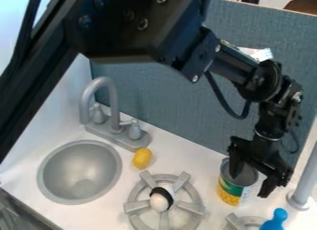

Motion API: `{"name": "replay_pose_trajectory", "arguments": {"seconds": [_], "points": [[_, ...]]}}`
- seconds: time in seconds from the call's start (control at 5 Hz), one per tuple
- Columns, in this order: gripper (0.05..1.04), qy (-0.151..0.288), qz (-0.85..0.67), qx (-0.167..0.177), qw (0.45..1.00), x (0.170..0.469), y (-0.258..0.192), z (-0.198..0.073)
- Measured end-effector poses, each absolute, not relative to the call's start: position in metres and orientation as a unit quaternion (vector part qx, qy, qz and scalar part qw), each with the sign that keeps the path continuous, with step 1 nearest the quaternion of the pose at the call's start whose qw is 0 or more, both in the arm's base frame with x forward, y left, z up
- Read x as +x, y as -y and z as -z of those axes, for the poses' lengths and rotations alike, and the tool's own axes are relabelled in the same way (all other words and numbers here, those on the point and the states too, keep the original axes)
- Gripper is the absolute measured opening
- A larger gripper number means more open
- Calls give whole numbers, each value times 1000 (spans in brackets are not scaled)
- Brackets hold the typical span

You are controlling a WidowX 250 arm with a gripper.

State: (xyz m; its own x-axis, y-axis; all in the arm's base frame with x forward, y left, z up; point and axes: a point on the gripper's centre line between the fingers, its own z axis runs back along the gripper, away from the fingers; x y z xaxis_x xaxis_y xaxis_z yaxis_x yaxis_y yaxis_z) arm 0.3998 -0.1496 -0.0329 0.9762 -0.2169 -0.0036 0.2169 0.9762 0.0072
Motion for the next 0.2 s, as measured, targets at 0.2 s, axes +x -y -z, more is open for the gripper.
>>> {"name": "replay_pose_trajectory", "arguments": {"seconds": [0.2], "points": [[1000, 10, 115, 9, 993, 401, 152, 33]]}}
